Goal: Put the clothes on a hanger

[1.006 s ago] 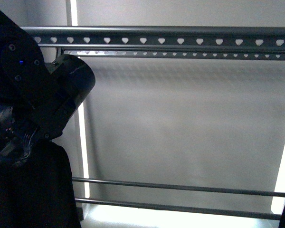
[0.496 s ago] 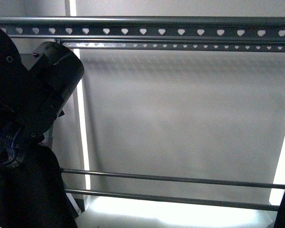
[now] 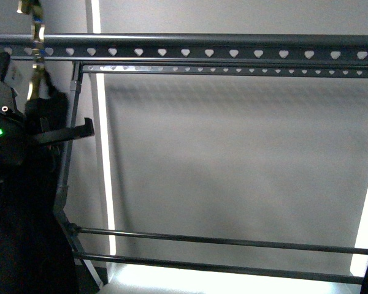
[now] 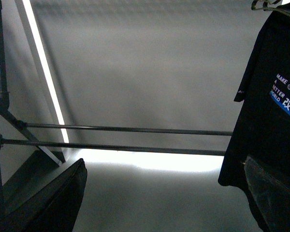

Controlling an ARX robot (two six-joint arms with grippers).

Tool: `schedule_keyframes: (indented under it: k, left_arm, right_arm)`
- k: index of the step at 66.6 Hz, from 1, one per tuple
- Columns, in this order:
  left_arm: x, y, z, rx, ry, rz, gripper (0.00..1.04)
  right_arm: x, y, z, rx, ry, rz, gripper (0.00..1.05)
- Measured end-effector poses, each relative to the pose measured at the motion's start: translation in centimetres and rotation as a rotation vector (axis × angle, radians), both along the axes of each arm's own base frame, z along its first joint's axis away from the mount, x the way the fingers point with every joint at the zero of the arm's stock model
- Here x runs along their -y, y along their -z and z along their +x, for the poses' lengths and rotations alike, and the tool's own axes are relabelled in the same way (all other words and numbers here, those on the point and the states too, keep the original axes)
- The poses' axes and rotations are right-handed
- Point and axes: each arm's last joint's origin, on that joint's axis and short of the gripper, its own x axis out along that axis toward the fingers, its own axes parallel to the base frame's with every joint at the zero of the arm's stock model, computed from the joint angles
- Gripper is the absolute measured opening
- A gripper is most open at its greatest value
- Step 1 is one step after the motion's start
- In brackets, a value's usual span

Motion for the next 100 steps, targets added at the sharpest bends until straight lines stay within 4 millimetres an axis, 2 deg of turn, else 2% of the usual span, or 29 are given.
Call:
schedule_keyframes:
  k: [10, 17, 27, 36, 55, 70, 81, 100]
  left_arm:
    - [-1.9, -0.4, 0.5, 0.027, 0.284, 0.09, 0.07]
    - [-4.1, -1.3, 1.2, 0.077, 0.512, 0.073, 0.07]
    - [-5.9, -2.3, 1.3, 0.146, 0.816, 0.069, 0.07]
    - [-6.6, -3.3, 1.6, 0.207, 1.03, 0.125, 0.07]
    - [-6.6, -4.9, 3.0, 0.258, 1.309, 0.14, 0.07]
    - [-5.4, -4.8, 3.8, 0.22, 1.397, 0.156, 0.07]
    - [-4.1, -4.9, 4.7, 0.301, 1.374, 0.289, 0.07]
    - [-3.8, -5.0, 4.7, 0.32, 1.379, 0.289, 0.07]
  right_arm:
    - [0.0, 0.0, 0.0, 0.0, 0.0, 0.0, 0.97]
    - [0.0, 0.0, 0.0, 0.0, 0.0, 0.0, 0.97]
    - [0.0, 0.0, 0.0, 0.0, 0.0, 0.0, 0.97]
    - [0.0, 0.0, 0.0, 0.0, 0.0, 0.0, 0.97]
    - [0.0, 0.0, 0.0, 0.0, 0.0, 0.0, 0.97]
    - [0.0, 0.0, 0.0, 0.0, 0.0, 0.0, 0.97]
    - [0.0, 0.0, 0.0, 0.0, 0.0, 0.0, 0.97]
    - [0.0, 0.0, 0.0, 0.0, 0.0, 0.0, 0.97]
